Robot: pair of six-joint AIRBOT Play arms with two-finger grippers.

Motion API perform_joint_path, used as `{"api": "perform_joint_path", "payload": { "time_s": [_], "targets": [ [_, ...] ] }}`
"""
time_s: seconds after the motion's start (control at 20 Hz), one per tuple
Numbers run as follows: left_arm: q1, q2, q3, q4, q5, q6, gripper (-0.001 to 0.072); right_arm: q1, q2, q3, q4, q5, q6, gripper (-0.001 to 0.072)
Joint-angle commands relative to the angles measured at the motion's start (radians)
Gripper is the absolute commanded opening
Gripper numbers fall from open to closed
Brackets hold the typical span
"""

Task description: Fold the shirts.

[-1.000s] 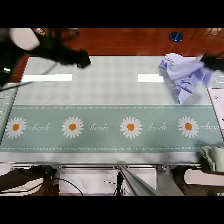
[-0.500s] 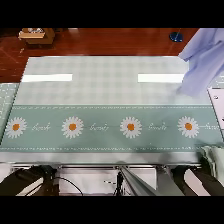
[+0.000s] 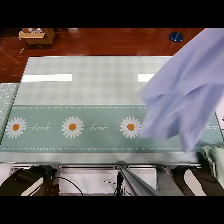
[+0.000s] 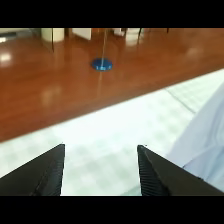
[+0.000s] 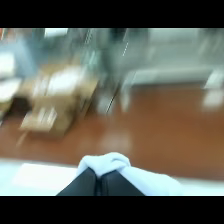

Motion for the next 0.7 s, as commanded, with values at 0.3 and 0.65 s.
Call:
{"api": "perform_joint_path", "payload": {
  "time_s": [0.3, 0.65],
  "targets": [
    [0.001, 0.003, -0.174, 0.000, -0.070, -0.014, 0.0542, 0.766, -0.431, -0.048, -0.266, 0.154, 0.097, 0.0022],
    [0.001, 0.003, -0.382, 0.070, -0.131, -0.010, 0.0542, 1.082, -0.769, -0.047, -0.355, 0.042, 0.097, 0.0345]
  ]
}}
